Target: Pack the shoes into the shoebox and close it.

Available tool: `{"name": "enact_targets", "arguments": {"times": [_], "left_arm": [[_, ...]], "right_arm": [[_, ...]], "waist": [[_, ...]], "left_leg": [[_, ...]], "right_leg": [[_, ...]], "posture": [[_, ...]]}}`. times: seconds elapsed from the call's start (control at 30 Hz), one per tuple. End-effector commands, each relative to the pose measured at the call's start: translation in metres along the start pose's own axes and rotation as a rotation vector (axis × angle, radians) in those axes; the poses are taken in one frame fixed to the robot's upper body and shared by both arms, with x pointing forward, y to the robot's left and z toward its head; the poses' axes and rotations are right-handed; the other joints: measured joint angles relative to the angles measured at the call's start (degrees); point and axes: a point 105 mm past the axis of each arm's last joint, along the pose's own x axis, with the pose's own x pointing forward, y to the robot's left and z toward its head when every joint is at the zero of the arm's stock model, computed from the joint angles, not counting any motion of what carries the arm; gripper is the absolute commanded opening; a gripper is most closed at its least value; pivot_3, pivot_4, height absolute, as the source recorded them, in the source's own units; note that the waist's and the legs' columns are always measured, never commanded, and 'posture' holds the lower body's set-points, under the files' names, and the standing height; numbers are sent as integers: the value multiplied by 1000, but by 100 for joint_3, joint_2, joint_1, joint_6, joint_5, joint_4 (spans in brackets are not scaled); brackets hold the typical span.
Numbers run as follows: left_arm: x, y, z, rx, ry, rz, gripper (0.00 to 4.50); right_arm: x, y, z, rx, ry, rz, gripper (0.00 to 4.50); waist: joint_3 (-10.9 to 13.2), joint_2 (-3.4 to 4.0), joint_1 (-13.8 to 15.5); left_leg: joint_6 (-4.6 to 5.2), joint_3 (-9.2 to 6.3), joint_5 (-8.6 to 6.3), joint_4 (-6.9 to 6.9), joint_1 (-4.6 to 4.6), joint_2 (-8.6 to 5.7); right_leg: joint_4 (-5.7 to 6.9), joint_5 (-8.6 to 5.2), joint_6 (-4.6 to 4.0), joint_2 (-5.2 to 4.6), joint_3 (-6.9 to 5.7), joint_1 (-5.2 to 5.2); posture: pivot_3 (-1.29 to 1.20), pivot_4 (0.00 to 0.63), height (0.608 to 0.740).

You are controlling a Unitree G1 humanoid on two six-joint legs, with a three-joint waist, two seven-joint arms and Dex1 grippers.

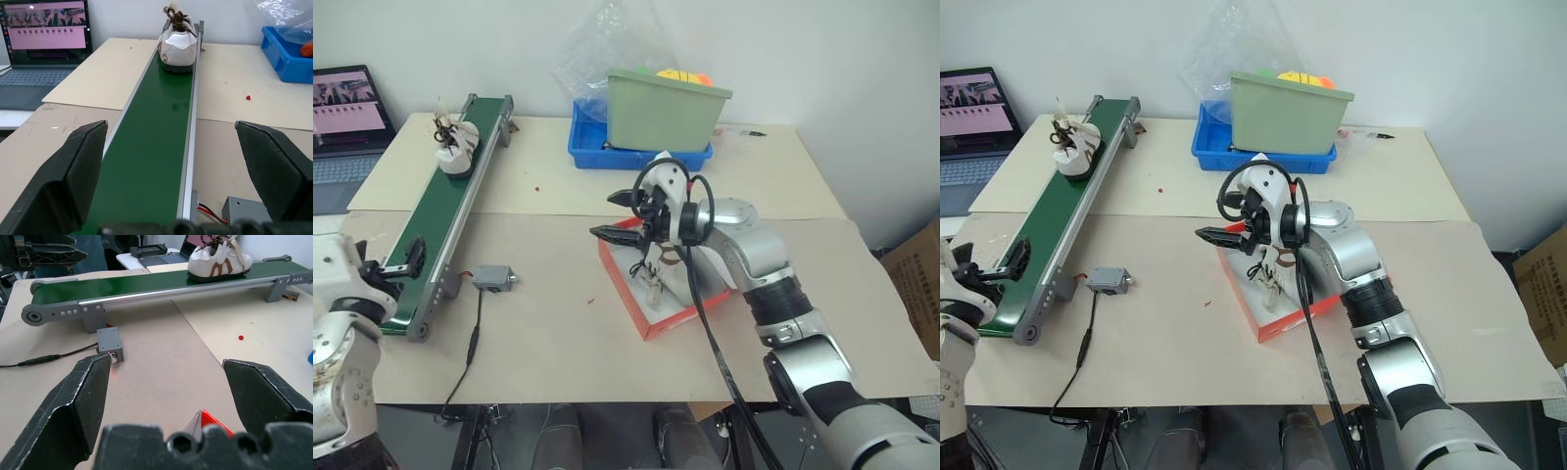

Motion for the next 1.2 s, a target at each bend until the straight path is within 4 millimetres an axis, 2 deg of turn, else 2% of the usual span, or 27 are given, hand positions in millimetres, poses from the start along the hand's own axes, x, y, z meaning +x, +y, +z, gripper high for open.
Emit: {"name": "enact_targets", "arguments": {"times": [0.03, 0.3, 0.73, 1.17, 1.2], "left_arm": [[3, -2, 5, 34, -56, 13, 4476], [5, 1, -10, 47, -88, 30, 4476], [13, 3, -14, 45, -119, 31, 4476], [18, 9, -49, -71, 33, 37, 4476], [18, 8, -50, -86, 36, 39, 4225]], "right_arm": [[-6, -1, 22, -56, -48, -14, 4305], [-10, -1, 26, -60, -37, -26, 4305], [-16, -2, 25, -67, -21, -42, 4305], [-20, -5, 25, -79, -4, -58, 4305], [-20, -5, 26, -81, -4, -58, 4305]], "waist": [[0, 0, 7], [0, 0, 50], [-1, -1, 77], [-1, -1, 84], [-1, -1, 94]], "left_leg": [[0, 0, 0, 0, 0, 0], [0, 0, 0, 0, 0, 0], [0, 0, 0, 2, 0, 0], [1, 0, 1, 2, 1, 0], [1, 0, 1, 2, 2, 0]], "right_leg": [[0, 0, 0, 0, 0, 0], [0, 0, 0, 0, 0, 0], [0, 0, 0, 0, -1, 1], [2, 0, 0, 0, -1, 2], [4, 0, 0, 0, -1, 3]], "posture": [[0, 150, 740], [0, 150, 740], [0, 150, 740], [0, 150, 740], [0, 150, 740]]}}
